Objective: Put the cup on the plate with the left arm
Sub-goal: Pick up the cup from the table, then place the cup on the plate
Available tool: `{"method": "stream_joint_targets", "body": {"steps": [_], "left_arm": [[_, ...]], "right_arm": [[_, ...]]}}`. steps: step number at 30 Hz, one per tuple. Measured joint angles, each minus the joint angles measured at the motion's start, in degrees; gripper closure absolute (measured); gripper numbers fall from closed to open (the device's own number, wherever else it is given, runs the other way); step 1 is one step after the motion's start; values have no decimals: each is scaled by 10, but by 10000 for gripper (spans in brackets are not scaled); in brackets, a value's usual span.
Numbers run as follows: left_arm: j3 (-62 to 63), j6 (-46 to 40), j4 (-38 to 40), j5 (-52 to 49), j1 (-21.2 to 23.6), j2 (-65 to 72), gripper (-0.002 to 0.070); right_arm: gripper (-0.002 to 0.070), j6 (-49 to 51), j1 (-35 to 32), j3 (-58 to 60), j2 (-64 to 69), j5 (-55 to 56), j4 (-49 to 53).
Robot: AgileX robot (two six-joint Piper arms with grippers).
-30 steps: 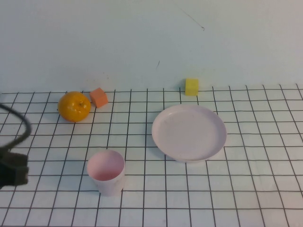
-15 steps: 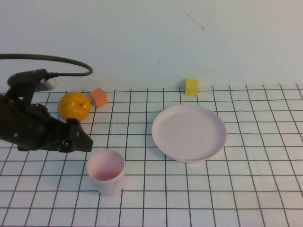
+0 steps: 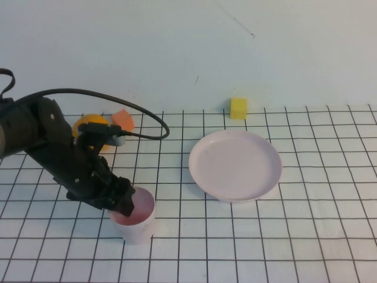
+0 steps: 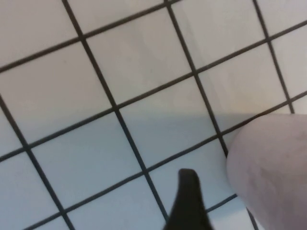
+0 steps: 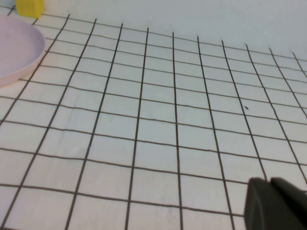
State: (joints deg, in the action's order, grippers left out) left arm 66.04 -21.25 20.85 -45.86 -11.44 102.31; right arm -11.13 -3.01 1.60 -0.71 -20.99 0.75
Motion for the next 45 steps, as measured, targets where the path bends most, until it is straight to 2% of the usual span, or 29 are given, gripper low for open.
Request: {"method": "stream_joint_targets", "body": {"steps": [2,5,7,9,15,21,24,28,31,36,43,45], "left_arm": [[1,0,0,-4,0,16,275],[1,-4,6,-3,0,22,532],[3,-13,16,5,0,23,606],[11,-22,37,6,0,23,641],[110,-32,99,7,-14,27,656],[274,-29,97,1,-69,84,657],[351,14,56,-11,-102,136,657],[429,119,-51,-28,-142,204,657],[476,145,-108,-54,-161,245,657],[519,146,-133,-78,-187,288,657],[522,150,-153,-43,-205,308,655],[523,150,-153,-36,-205,310,631]], "right_arm": [[678,0,0,0,0,0,0],[678,0,0,0,0,0,0],[678,0,0,0,0,0,0],[678,0,0,0,0,0,0],[678,0,0,0,0,0,0],[678,0,0,0,0,0,0],[678,0,0,0,0,0,0],[678,0,0,0,0,0,0],[678,0,0,0,0,0,0],[678,0,0,0,0,0,0],[678,0,0,0,0,0,0],[678,0,0,0,0,0,0]]}}
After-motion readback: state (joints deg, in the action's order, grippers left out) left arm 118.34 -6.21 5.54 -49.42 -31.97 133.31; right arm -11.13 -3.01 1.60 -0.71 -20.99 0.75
